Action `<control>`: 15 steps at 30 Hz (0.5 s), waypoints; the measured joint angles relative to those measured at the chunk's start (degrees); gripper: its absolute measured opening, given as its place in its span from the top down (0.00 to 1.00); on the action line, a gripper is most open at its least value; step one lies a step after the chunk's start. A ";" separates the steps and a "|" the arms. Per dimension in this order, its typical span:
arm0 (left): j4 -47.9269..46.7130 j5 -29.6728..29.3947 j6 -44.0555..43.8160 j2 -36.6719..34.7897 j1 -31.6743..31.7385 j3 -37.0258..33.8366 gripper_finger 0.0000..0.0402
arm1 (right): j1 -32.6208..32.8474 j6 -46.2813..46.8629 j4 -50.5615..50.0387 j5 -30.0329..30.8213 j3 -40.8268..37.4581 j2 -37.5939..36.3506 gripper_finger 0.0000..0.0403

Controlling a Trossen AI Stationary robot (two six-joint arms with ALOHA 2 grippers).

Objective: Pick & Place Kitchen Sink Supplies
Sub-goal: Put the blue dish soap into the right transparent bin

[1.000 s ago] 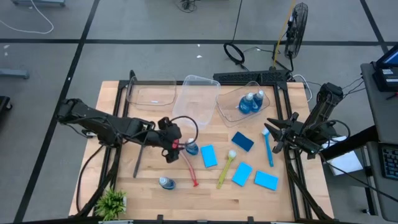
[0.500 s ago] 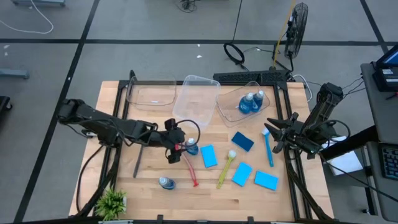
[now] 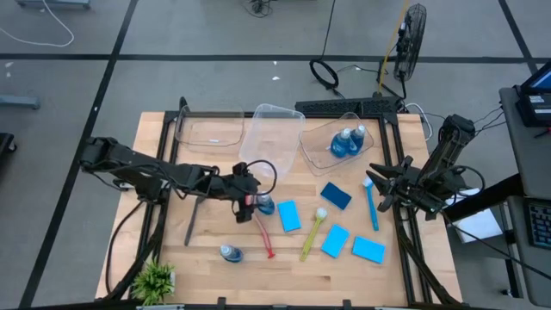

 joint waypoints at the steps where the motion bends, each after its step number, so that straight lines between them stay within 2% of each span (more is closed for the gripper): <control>1: 0.69 0.27 0.00 0.00 0.14 -0.47 0.17 | 0.02 0.29 -0.02 -0.01 0.00 -0.02 0.74; 15: 5.95 4.87 2.11 2.77 2.59 -0.88 0.17 | 0.00 0.70 0.00 0.00 0.00 0.00 0.74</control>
